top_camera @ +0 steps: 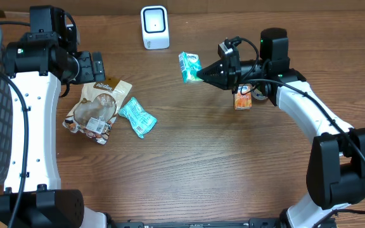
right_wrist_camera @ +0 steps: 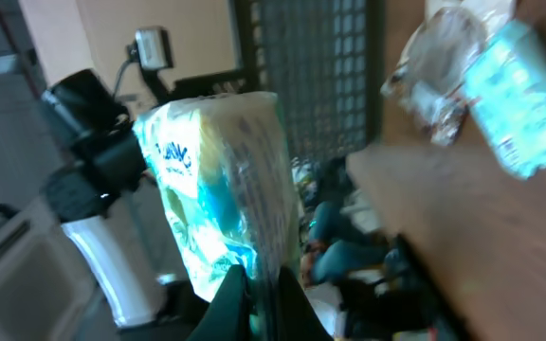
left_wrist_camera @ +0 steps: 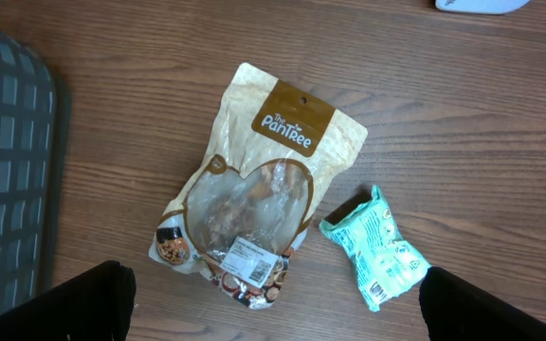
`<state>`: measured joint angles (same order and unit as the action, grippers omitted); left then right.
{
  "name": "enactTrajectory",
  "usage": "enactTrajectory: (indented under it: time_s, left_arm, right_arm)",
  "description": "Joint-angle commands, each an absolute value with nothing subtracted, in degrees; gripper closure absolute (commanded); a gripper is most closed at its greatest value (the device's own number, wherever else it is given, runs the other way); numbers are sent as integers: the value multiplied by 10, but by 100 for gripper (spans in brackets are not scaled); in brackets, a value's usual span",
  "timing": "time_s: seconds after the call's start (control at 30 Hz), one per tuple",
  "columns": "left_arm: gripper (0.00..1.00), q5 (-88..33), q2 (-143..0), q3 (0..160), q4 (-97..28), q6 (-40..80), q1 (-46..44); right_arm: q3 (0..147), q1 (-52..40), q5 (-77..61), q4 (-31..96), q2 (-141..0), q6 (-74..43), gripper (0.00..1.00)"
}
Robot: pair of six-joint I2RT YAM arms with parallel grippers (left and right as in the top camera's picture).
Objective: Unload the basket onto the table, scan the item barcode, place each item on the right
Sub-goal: 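Lift the green tissue pack and carry it toward the scanner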
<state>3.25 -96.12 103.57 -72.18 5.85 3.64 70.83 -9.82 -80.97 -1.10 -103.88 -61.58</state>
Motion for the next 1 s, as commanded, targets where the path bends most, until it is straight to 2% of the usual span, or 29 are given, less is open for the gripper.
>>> enactTrajectory:
  time_s: [0.0,0.33,0.53,0.73,0.87,0.97]
  left_arm:
    - [1,30,-954,1042,-721,64,37]
    - [1,30,-954,1042,-721,64,37]
    - [0,30,-954,1042,-721,64,37]
    - [1,30,-954,1042,-721,64,37]
    - [0,30,-954,1042,-721,64,37]
    - [1,30,-954,1042,-721,64,37]
  right_arm:
    - [715,-96,-859,-58,-1032,-743,96]
    - [715,-96,-847,-135,-1032,-764,96]
    - [715,-96,-804,-124,-1032,-696,96]
    - [715,-96,-739,-21,-1032,-580,96]
    - [715,-97,-681,103,-1032,-478,96]
    - [716,-97,-584,236,-1032,-386,96]
